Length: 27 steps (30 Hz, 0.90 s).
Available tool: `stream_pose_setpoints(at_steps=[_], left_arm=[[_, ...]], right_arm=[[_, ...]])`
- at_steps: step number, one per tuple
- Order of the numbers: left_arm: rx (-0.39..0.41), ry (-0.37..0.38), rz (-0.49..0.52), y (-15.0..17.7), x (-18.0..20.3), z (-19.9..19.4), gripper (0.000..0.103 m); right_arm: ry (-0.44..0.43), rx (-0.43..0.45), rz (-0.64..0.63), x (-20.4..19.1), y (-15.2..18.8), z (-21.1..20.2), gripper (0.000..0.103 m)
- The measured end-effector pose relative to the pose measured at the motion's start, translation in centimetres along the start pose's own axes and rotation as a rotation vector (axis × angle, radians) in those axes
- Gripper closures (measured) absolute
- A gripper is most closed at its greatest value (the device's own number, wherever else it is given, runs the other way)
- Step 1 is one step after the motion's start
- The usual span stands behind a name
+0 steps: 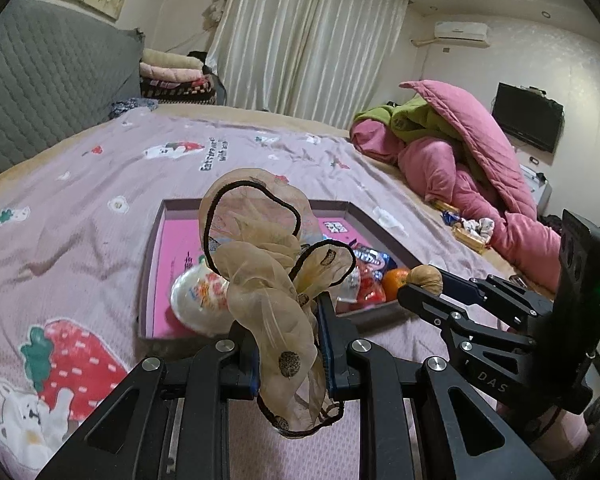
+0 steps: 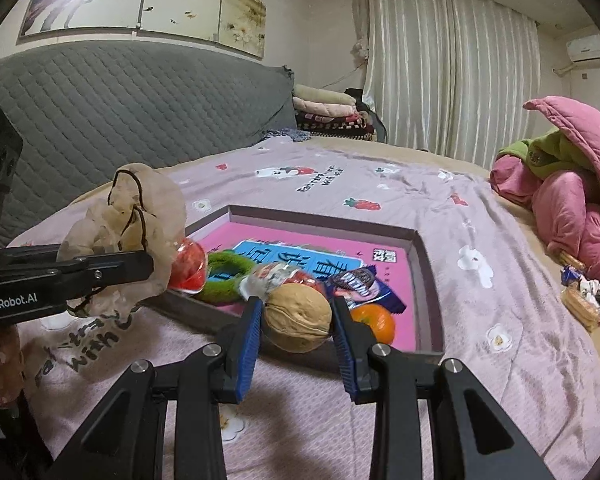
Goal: Organize objects
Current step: 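Carry the mesh bag and walnut over the grey tray with both tools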
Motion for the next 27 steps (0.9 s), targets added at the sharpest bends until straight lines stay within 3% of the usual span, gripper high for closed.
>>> stream_pose_setpoints(at_steps=[16,27], left_arm=[[0.036,0.008,0.039,-3.3,1.3,2.1,0.081],[-0.013,-0.013,0.049,-4.1,0.7,5.6,0.081]], right_arm=[[0.029,-0.009,-0.007,1.7,-1.4,2.3,0.068],[0.042,-0.027,-0.02,2.7,-2.3,4.3,0.068]])
Point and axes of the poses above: each gripper's, at about its wrist camera, not at the fingertips, and z roughly the way its jaws point, x to its right, y to its underside, the point moved 1 cm from there along z, roughly the way its jaws point, and after that the axes turned 4 degrees about -x, right-handed, at the moved point
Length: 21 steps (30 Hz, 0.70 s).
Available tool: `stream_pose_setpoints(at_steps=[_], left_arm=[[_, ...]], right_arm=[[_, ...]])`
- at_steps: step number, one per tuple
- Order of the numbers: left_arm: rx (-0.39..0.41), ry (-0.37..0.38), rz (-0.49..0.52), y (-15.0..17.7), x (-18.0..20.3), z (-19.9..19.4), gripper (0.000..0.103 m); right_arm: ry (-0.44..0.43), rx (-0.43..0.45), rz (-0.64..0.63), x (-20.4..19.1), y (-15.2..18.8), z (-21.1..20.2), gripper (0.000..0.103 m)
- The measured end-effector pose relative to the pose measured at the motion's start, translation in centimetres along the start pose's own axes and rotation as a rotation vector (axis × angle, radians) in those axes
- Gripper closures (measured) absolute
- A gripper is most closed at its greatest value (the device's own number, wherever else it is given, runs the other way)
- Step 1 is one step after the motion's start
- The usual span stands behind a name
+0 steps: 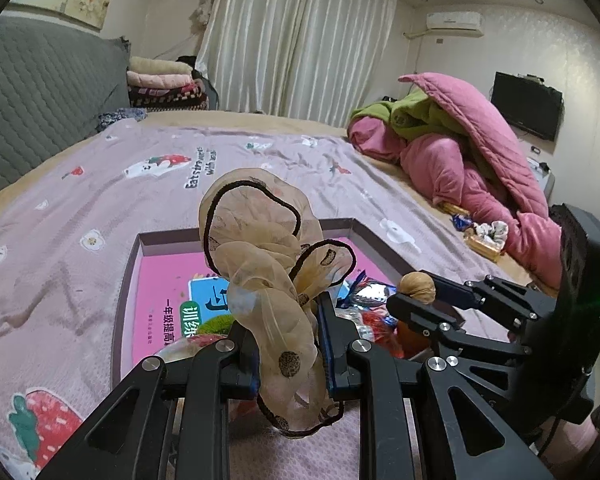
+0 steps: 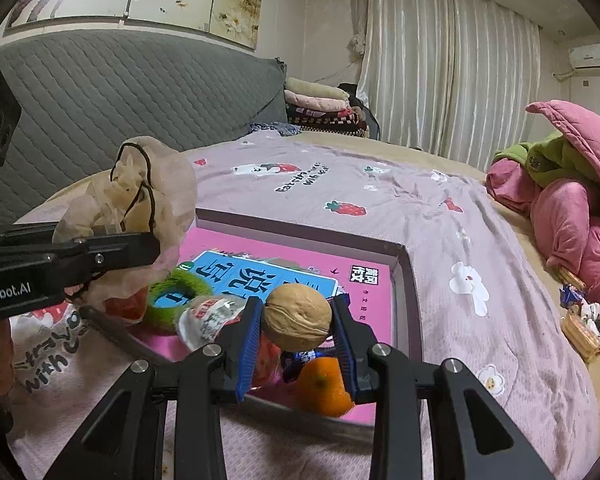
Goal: Organize objects
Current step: 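Carry the mesh bag and walnut over the grey tray with both tools, then lower the walnut beside the orange and open the right tool while the left tool lowers the mesh bag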
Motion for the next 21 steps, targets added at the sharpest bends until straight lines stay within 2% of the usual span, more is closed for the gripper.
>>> stream_pose_setpoints(at_steps=[7,21], left_arm=[[-0.062,-0.017,-0.003,-0.3,-0.6,2.9,0.081],[-0.076,-0.029,0.05,-1.1,0.3,4.8,0.081]], right_arm=[[-0.005,-0.018,0.014,0.4,0.2,0.6,0.068],[-0.009,-0.05,0.033,1.0,0.3,1.4,0.068]])
Point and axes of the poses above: each gripper's, at about its wrist camera, not at the fingertips, and z roughly the way its jaws point, x to its right, y to its underside, the point moved 1 cm from there along z, roughly the way its jaws point, and after that the axes turned 4 degrees about -x, right-handed, at the moved point
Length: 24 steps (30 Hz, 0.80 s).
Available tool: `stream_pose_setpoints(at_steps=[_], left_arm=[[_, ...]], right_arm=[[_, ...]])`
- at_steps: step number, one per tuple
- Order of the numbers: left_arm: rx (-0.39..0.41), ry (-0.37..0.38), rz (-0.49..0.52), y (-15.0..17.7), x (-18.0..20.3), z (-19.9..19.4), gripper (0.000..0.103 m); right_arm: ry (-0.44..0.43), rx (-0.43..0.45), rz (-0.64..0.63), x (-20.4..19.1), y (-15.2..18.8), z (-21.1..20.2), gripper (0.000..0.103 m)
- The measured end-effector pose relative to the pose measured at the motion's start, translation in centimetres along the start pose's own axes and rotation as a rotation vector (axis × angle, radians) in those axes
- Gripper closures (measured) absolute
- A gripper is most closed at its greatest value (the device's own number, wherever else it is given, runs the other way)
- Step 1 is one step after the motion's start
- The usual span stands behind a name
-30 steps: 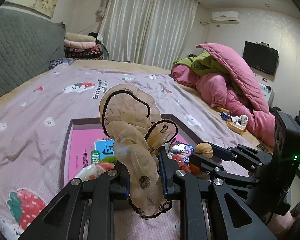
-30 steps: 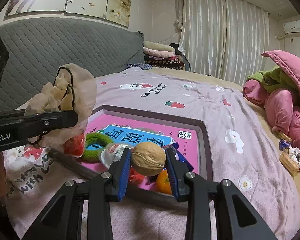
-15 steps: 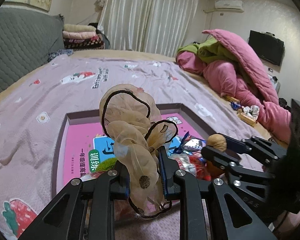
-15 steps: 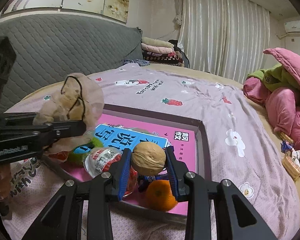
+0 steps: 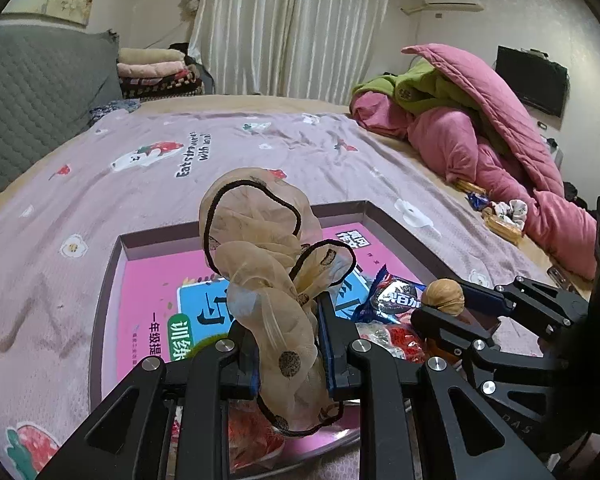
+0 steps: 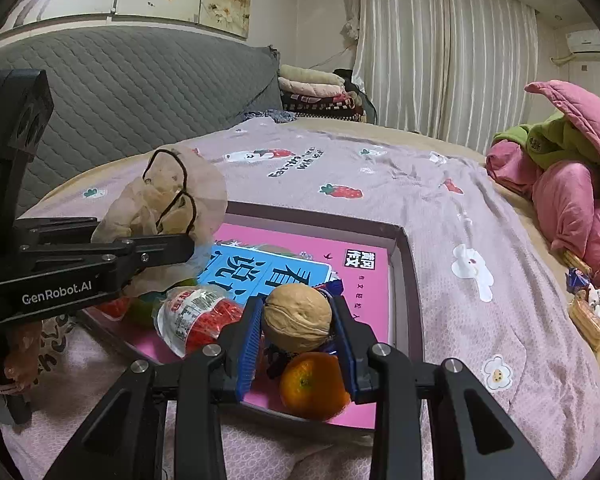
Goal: Organize objects
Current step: 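Lower the walnut beside the orange and open the right tool while the left tool lowers the mesh bag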
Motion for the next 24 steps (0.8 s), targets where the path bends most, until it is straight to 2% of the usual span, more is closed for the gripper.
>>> stream_pose_setpoints(at_steps=[5,10,13,16,24], left_arm=[[-0.037,-0.031,0.045,-0.6,0.7,0.9,0.079],[-0.115,-0.081,0.099,-1.2,1.3,2.3,0.077],[-0.144,-0.079,0.092,-1.4,1.2,2.8,0.076],[-0.209,-0.058,0.068,-1.1,0.7,3.7,0.076],[-0.189,-0.062,0.073,-0.7,0.8,3.3,0.071]], right_arm=[[0.001,-0.012,-0.012,-0.2,-0.1,0.3,0.068],[0.005,-0.023,-0.012,0.0,-0.2,0.8,0.068],[0.003,-0.031,-0.002,0.2,-0.2,1.0,0.068],[-0.002,-0.033,0.001,0.3,-0.2,1.0,0.068],[0.001,-0.037,0.004,0.3,-0.2,1.1,0.068]])
Point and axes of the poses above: each gripper's, at about its wrist camera, not at the fingertips, and z roughly the way its jaws point, x to its right, y to its underside, the point moved 1 cm from there along z, roughly the way its jaws point, and after that the axes turned 4 degrees about -x, right-handed, at the moved point
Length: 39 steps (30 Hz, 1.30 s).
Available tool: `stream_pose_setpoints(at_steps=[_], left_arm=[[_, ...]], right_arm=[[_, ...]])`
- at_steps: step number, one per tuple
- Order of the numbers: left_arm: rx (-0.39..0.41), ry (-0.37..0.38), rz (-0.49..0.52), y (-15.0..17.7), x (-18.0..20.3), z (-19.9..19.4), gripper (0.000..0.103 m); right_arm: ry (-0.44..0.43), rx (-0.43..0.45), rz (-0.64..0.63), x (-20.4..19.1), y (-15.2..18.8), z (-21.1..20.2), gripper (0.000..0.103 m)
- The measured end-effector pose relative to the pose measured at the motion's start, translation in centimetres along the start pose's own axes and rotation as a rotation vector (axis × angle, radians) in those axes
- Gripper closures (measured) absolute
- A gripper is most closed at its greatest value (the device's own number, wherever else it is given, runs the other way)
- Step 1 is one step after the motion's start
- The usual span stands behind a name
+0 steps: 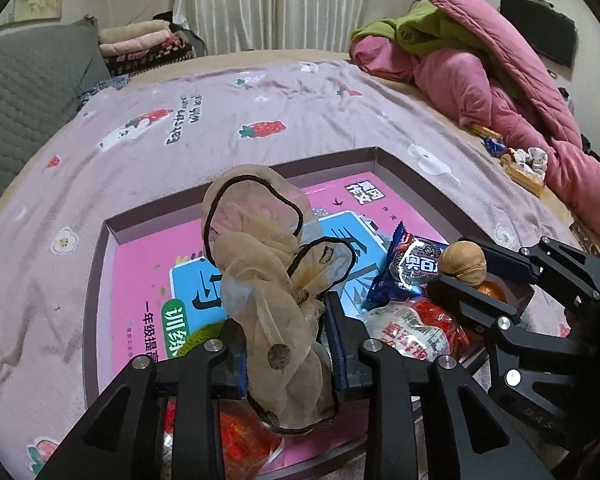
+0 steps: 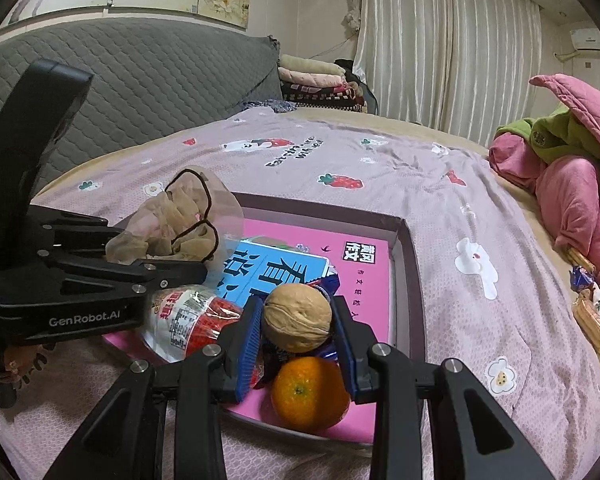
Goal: Organize objects
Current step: 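Lower the walnut beside the orange and open the right tool while the left tool lowers the mesh bag, then open the left tool to drop the mesh bag onto the workbook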
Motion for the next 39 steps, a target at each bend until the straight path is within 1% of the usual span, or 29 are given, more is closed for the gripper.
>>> stream_pose_setpoints(at_steps=[16,21,22,25,27,31,35,39], left_arm=[[0.017,-0.006,-0.011,0.1,0.1,-0.7,0.059],[0.018,0.013,-0.019,0.1,-0.1,-0.8,0.054],[0.019,0.013,-0.022,0.1,-0.2,-0.9,0.052],[0.024,0.006,-0.024,0.2,-0.3,-0.9,0.05],[0.027,0.003,-0.024,0.2,-0.3,-0.9,0.049],[0.032,0.004,-0.028,0.1,-0.3,-1.1,0.042],[0.04,-0.011,-0.032,0.1,-0.5,-1.2,0.041],[0.05,-0.007,-0.037,0.0,-0.7,-1.7,0.04]], right_arm=[[0.0,-0.002,0.022,0.4,0.1,0.2,0.068],[0.0,0.004,0.029,0.5,0.1,-0.1,0.067],[-0.002,0.005,0.029,0.5,0.1,-0.1,0.067],[0.0,0.009,0.035,0.5,0.1,-0.2,0.061],[0.002,0.012,0.042,0.7,0.1,-0.3,0.06],[-0.001,0.014,0.054,0.9,0.0,-0.4,0.059],[-0.001,0.003,0.057,1.0,0.0,-0.3,0.056],[-0.001,0.008,0.051,0.9,0.0,-0.5,0.056]])
Point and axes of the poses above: each gripper's, at about its wrist camera, not at the fingertips, and z roughly the way its jaws point, x to its right, y to its underside, the point moved 1 cm from there along z, roughly the way its jaws point, and after that the axes turned 4 degrees about -x, right-handed, at the moved point
